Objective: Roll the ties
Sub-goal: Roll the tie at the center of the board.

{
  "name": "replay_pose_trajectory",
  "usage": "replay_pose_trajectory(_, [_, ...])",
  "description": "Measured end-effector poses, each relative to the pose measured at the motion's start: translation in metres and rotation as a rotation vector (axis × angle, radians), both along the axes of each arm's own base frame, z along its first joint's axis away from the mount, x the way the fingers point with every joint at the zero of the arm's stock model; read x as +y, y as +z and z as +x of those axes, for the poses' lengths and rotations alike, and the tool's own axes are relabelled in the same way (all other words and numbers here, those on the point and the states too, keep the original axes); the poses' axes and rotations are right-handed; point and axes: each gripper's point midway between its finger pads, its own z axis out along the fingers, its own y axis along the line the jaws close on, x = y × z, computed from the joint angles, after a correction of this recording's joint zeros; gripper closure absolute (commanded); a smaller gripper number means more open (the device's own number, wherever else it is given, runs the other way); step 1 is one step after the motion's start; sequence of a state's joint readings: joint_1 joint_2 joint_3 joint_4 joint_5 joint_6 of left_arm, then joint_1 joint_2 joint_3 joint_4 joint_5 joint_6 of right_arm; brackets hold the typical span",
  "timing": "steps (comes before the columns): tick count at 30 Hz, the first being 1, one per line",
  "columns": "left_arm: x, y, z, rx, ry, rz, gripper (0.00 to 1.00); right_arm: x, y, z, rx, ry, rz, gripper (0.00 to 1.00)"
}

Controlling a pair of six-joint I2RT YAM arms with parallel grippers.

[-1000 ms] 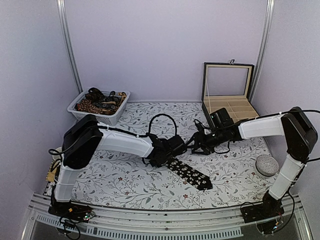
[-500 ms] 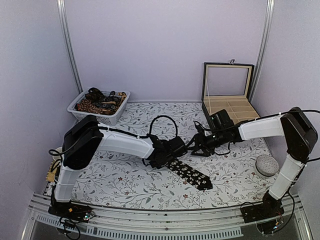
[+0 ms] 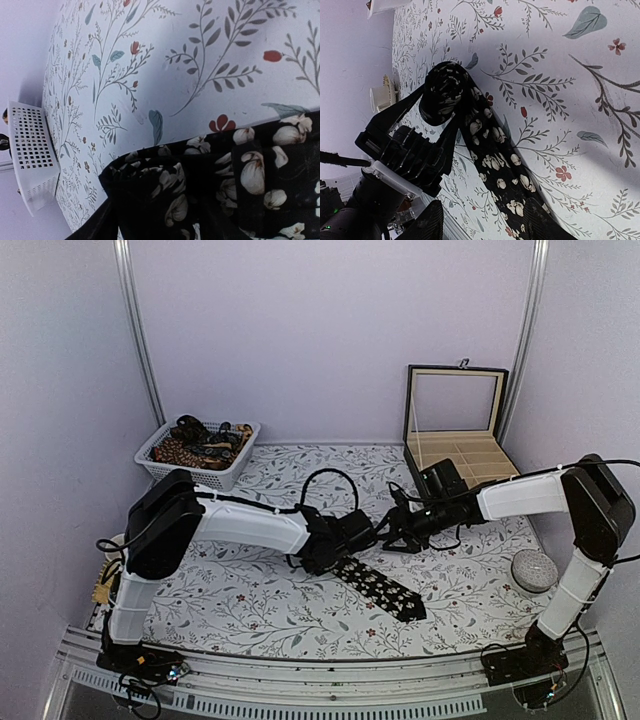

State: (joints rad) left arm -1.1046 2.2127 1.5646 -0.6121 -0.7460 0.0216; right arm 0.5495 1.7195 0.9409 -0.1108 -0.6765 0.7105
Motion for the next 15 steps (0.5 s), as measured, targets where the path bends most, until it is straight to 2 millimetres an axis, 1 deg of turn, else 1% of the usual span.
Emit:
replay_pose_trajectory(4, [-0.0010,0.0028,0.0009,-0.007,-0.005,0.006,0.41,0.0001,0.0002,0.0002,0.000,0.000,0.001,0.46])
replay_pose_trajectory(15, [-0.0020,0.0018,-0.0001,0.003,-0.020,0.013,0.34,0.0006,0.0009,0.0009,-0.005,-0.001,0.004,0.46])
